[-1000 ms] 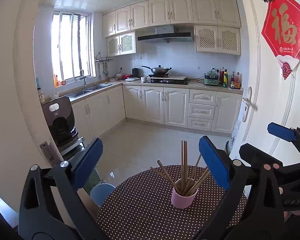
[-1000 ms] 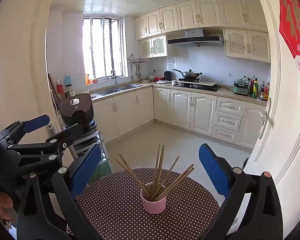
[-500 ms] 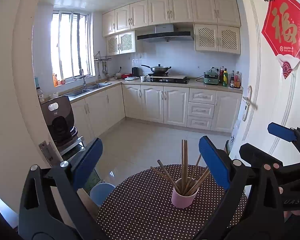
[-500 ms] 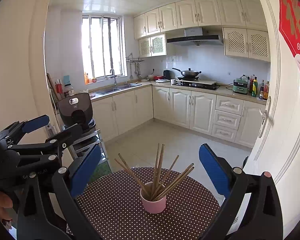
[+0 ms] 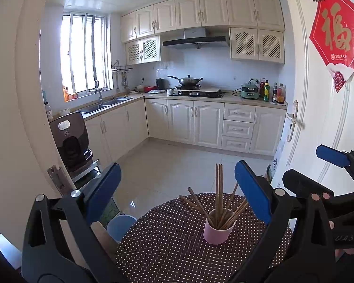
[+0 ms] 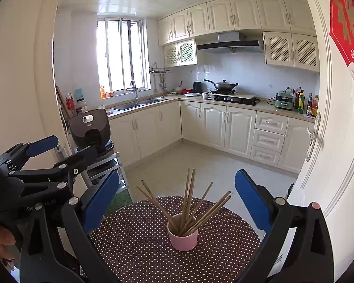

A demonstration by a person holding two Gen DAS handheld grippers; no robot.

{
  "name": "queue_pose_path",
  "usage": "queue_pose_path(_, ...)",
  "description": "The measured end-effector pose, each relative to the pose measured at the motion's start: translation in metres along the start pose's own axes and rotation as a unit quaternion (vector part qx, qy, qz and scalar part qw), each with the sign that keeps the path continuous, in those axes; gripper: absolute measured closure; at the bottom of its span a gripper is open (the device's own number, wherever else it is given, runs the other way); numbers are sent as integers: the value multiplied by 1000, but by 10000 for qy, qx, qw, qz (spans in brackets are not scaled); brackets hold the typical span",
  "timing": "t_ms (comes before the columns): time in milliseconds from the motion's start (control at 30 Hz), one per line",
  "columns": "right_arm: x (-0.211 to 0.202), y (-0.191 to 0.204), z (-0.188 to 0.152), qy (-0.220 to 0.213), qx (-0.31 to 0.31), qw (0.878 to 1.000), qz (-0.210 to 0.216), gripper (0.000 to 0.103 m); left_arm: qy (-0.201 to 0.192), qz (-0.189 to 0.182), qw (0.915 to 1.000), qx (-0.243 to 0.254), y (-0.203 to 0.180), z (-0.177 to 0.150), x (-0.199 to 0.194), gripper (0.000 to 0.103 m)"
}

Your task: Organize utensils

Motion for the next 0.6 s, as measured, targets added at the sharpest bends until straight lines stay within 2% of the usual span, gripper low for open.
queue_pose_path(600, 2, 3, -7, 63, 27, 10000, 11, 8, 81, -4, 10000, 6, 2, -6, -2, 7)
Point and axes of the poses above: each gripper's, at about its wrist camera, not at the fingertips, and x roughly the way its jaws point, y to its left, z to its top, the point moved 8 cm from there along x, roughly the way its jaws point, and after that the axes turned 13 degrees about x, right-handed, at the moved point
